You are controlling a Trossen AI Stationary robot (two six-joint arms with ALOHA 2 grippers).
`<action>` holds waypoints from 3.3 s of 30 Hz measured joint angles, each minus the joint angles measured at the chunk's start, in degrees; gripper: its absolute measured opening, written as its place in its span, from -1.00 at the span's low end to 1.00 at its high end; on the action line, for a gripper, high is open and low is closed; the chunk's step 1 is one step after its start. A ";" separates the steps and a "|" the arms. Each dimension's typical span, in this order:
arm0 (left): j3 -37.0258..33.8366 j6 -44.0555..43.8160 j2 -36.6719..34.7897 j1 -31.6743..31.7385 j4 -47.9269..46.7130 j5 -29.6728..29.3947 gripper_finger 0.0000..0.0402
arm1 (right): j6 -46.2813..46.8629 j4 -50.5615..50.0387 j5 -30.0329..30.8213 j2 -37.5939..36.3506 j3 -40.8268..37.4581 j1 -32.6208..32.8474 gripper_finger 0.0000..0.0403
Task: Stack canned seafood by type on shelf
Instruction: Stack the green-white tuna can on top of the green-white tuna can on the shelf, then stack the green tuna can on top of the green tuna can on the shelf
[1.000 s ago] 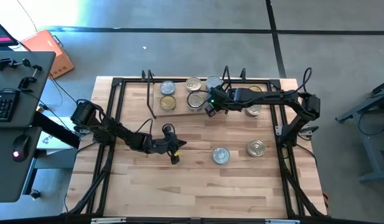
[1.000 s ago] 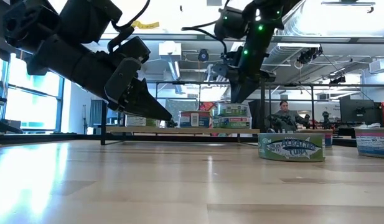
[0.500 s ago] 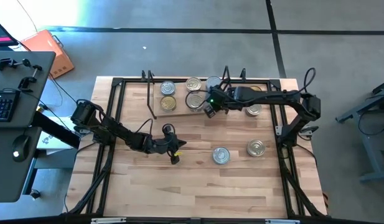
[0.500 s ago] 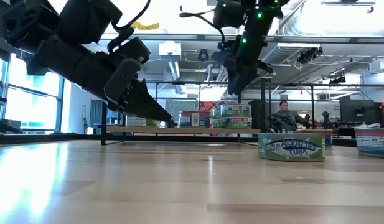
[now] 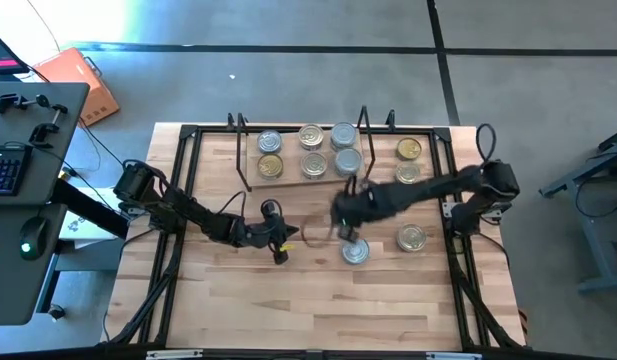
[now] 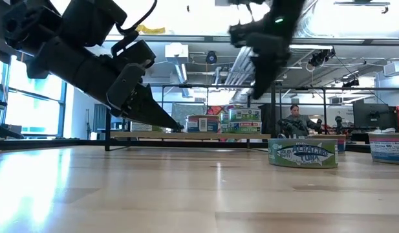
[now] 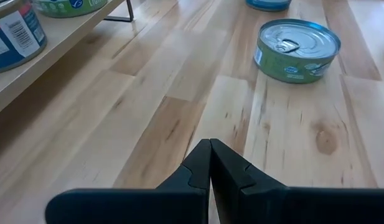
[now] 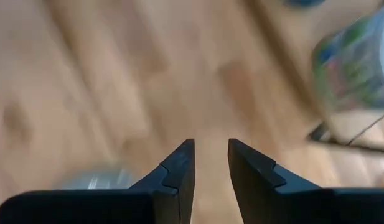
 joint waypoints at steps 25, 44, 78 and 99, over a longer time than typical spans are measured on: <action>0.00 -1.07 0.00 -1.07 0.98 0.02 -1.00 | 14.87 21.51 28.61 0.00 -17.77 5.18 -0.76; 0.00 -2.95 -1.38 -2.62 0.47 0.44 -1.00 | 11.27 32.53 27.50 6.12 -17.81 -8.19 -0.98; 0.02 -9.00 -18.30 -20.30 -14.65 -6.95 -1.00 | 20.93 -1.69 0.48 -7.59 -14.73 24.17 -0.47; 0.00 -8.95 -4.76 -10.24 -4.28 5.29 -1.00 | 11.28 24.81 -1.75 -3.00 -31.04 26.14 0.90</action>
